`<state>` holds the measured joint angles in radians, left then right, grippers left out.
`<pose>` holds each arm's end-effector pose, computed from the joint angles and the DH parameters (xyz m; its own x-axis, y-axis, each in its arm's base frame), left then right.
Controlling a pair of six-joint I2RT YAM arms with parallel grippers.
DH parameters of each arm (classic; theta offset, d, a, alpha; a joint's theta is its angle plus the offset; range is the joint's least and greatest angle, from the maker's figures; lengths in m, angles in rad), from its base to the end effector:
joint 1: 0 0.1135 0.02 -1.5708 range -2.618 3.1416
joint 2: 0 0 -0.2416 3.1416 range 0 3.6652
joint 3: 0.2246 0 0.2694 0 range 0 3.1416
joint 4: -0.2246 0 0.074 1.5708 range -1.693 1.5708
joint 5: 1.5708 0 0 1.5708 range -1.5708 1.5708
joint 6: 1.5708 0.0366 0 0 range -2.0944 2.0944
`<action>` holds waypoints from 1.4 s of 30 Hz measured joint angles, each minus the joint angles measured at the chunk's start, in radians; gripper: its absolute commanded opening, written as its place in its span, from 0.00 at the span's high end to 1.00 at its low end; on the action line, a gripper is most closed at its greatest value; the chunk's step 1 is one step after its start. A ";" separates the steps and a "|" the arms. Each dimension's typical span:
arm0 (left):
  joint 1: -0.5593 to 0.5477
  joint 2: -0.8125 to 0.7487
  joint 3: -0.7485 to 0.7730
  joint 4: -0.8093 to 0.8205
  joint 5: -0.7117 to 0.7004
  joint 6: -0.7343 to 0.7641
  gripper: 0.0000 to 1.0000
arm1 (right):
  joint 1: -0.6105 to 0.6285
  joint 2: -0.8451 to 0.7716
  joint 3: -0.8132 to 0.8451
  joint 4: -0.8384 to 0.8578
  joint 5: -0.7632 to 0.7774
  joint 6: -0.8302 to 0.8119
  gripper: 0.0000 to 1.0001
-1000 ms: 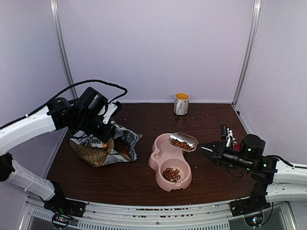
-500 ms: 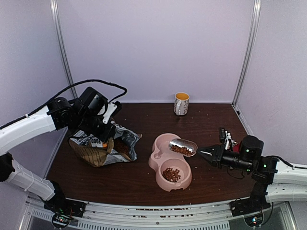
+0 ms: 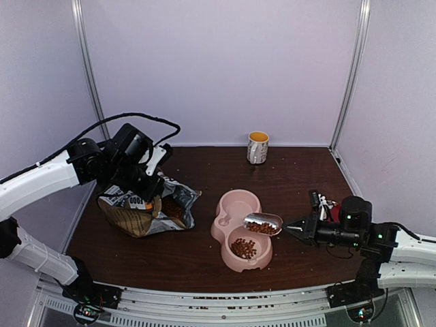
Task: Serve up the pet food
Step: Place the pet food in the pet food bowl.
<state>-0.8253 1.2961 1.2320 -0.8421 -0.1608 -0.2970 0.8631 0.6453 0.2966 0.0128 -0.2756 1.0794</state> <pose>0.1999 -0.2079 0.3024 -0.7032 0.3359 -0.6266 0.4732 0.8789 -0.0600 0.1208 0.1565 0.1895 -0.8930 0.2612 -0.3664 -0.2349 0.4239 0.8747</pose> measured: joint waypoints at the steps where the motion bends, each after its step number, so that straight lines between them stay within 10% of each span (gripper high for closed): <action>1: 0.000 0.000 0.000 0.000 0.000 0.000 1.00 | 0.000 0.000 0.000 -0.011 -0.005 -0.002 1.00; 42: 0.008 0.000 0.000 0.003 0.008 0.000 1.00 | 0.010 0.067 0.173 -0.298 -0.056 -0.137 1.00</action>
<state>-0.8169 1.2961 1.2320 -0.8387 -0.1524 -0.2970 0.8734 0.7124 0.4698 -0.2848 -0.3317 0.9424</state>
